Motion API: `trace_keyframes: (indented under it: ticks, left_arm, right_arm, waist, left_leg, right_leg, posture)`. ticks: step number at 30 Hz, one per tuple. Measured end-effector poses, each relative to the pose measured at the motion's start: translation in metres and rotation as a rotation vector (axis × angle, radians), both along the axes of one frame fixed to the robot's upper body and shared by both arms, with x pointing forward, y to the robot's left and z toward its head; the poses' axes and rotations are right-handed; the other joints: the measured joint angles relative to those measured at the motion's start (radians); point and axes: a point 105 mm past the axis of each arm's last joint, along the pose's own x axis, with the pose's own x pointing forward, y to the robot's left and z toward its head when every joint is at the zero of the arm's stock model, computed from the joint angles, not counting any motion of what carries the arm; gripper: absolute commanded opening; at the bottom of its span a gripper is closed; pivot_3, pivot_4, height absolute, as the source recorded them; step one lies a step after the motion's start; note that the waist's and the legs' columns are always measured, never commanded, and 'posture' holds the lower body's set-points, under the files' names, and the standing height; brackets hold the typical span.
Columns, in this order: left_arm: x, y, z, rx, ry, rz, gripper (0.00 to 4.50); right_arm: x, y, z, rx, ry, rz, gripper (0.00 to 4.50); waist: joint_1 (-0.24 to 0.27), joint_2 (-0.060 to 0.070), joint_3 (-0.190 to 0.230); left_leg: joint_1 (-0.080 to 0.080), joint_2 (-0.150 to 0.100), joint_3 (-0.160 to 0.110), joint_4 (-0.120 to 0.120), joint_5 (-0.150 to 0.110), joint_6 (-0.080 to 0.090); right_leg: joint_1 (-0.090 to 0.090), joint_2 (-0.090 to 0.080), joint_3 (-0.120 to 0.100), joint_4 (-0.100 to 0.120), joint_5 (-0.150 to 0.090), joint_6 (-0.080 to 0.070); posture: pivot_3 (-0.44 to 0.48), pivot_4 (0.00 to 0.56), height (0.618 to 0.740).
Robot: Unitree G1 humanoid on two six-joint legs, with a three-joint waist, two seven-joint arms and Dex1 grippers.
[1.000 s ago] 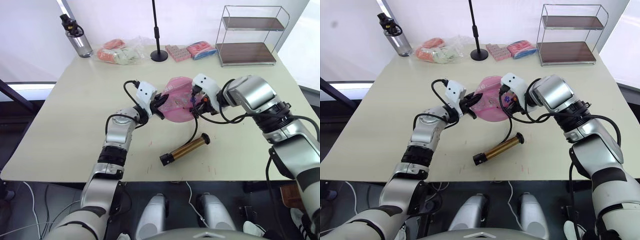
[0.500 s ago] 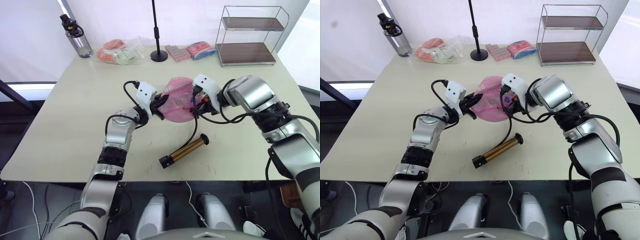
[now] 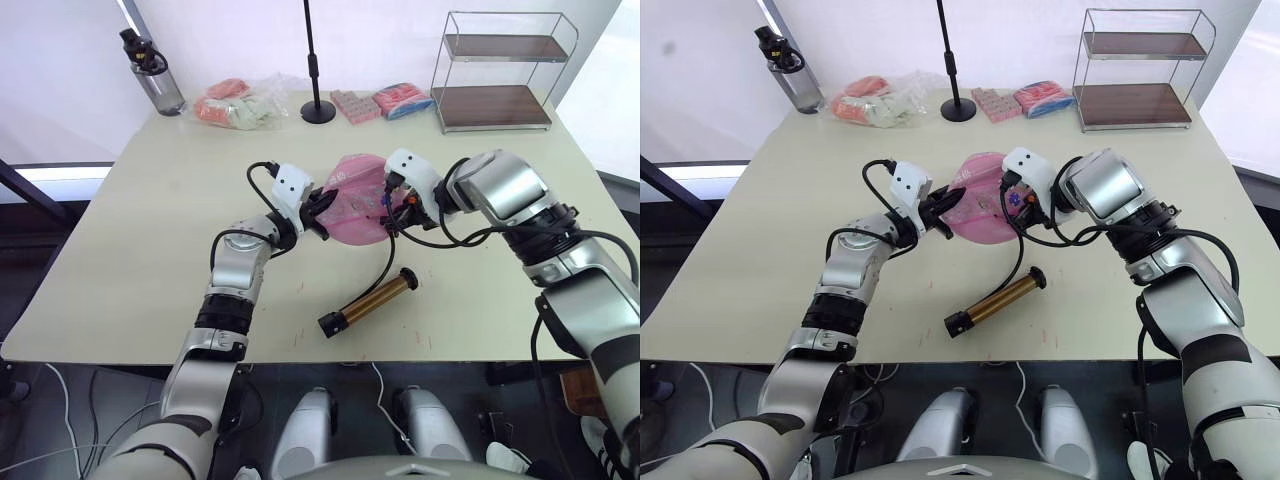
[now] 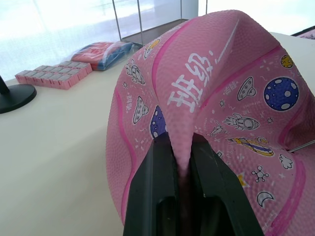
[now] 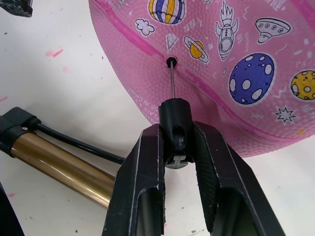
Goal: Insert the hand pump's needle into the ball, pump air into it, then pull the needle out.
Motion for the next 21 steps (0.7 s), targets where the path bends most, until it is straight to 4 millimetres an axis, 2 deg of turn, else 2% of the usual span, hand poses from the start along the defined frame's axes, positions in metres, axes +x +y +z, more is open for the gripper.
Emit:
trace_keyframes:
  ticks: [21]
  left_arm:
    - [-0.0002,-0.0004,-0.0002,0.000,0.005,-0.002,0.02]
  right_arm:
    - [0.0002,-0.0012,-0.0008,-0.015,-0.002,0.001,0.32]
  waist:
    - [0.001,0.000,0.000]
  left_leg:
    - [0.000,0.000,0.000,0.000,0.000,0.000]
  right_leg:
    - [0.000,0.000,0.000,0.000,0.000,0.000]
  posture:
    - [0.000,0.150,0.731]
